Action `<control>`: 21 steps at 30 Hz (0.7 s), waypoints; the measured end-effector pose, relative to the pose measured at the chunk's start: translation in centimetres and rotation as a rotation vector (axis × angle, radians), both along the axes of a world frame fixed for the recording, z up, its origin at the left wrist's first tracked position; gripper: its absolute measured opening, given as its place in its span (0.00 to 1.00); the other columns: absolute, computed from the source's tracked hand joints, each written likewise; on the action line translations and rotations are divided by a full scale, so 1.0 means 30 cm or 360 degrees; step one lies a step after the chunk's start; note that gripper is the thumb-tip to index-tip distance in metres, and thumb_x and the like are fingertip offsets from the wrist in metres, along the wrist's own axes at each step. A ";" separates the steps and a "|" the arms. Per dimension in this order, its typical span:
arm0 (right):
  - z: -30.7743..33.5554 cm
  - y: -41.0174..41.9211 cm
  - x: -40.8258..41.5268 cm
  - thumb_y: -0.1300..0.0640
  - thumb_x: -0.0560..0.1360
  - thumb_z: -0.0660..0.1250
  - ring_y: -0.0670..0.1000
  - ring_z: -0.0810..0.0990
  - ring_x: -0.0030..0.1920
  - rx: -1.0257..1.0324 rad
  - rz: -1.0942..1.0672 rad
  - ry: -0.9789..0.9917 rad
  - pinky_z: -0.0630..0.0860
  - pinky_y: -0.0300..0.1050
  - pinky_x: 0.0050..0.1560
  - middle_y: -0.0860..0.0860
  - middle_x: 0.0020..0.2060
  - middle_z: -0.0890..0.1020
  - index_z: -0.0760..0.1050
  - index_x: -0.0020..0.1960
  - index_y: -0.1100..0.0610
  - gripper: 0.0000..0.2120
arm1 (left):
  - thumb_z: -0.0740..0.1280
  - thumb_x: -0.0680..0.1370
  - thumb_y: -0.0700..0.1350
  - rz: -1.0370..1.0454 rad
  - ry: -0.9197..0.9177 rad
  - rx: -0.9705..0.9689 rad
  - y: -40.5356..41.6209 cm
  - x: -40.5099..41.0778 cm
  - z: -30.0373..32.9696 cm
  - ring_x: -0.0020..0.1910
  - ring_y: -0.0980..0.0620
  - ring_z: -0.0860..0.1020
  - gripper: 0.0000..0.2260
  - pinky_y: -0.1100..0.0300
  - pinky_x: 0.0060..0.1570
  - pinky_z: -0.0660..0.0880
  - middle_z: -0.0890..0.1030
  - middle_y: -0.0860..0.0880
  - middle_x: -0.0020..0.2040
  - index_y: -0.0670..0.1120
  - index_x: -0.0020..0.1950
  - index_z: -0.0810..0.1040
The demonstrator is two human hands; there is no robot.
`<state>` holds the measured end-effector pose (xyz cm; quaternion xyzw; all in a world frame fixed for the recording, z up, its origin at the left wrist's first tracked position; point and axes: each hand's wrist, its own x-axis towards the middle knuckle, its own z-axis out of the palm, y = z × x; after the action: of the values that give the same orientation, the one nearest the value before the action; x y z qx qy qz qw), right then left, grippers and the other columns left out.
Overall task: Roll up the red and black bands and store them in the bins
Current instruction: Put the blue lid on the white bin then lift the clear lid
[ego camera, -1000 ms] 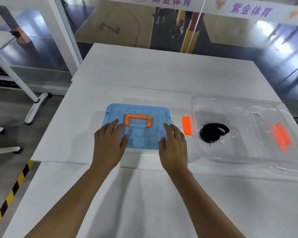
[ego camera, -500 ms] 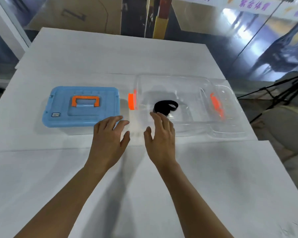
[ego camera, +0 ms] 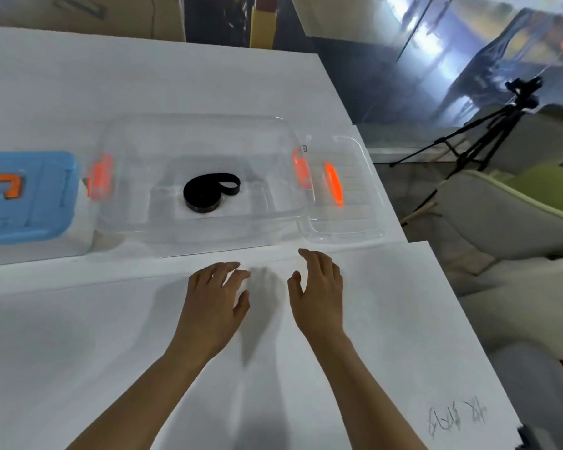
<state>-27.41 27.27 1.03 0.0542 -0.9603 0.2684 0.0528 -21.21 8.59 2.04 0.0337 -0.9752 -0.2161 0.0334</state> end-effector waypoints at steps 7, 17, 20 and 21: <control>-0.179 0.242 -0.332 0.59 0.77 0.69 0.59 0.77 0.61 0.0025 -0.0039 -0.0083 0.71 0.53 0.63 0.54 0.61 0.80 0.76 0.68 0.55 0.20 | 0.75 0.74 0.50 -0.0103 -0.0220 -0.0032 0.246 -0.186 -0.220 0.65 0.45 0.79 0.17 0.49 0.64 0.73 0.81 0.49 0.65 0.52 0.62 0.81; -0.328 0.300 -0.969 0.51 0.79 0.66 0.61 0.74 0.64 0.0079 -0.0303 -0.0290 0.70 0.54 0.64 0.57 0.64 0.76 0.72 0.70 0.56 0.21 | 0.81 0.65 0.55 -0.0198 -0.0501 -0.0195 0.303 -0.283 -0.385 0.65 0.44 0.80 0.30 0.46 0.60 0.77 0.80 0.49 0.67 0.56 0.65 0.78; -0.370 0.277 -1.075 0.45 0.79 0.66 0.61 0.74 0.64 0.0302 -0.0340 -0.0363 0.69 0.55 0.64 0.58 0.64 0.75 0.74 0.68 0.58 0.23 | 0.82 0.63 0.56 -0.0208 -0.0527 -0.0210 0.293 -0.270 -0.418 0.66 0.44 0.79 0.33 0.46 0.60 0.78 0.78 0.50 0.70 0.57 0.67 0.76; -0.383 0.269 -1.101 0.44 0.79 0.66 0.61 0.74 0.63 0.0358 -0.0345 -0.0341 0.69 0.55 0.64 0.58 0.62 0.75 0.75 0.65 0.59 0.22 | 0.82 0.63 0.56 -0.0219 -0.0519 -0.0211 0.292 -0.268 -0.426 0.66 0.44 0.79 0.34 0.47 0.59 0.78 0.78 0.49 0.70 0.57 0.67 0.76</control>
<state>-60.44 35.32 -10.46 -0.0729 -0.9846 0.1563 -0.0276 -29.24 17.36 -10.75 -0.0009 -0.9798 -0.1448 -0.1378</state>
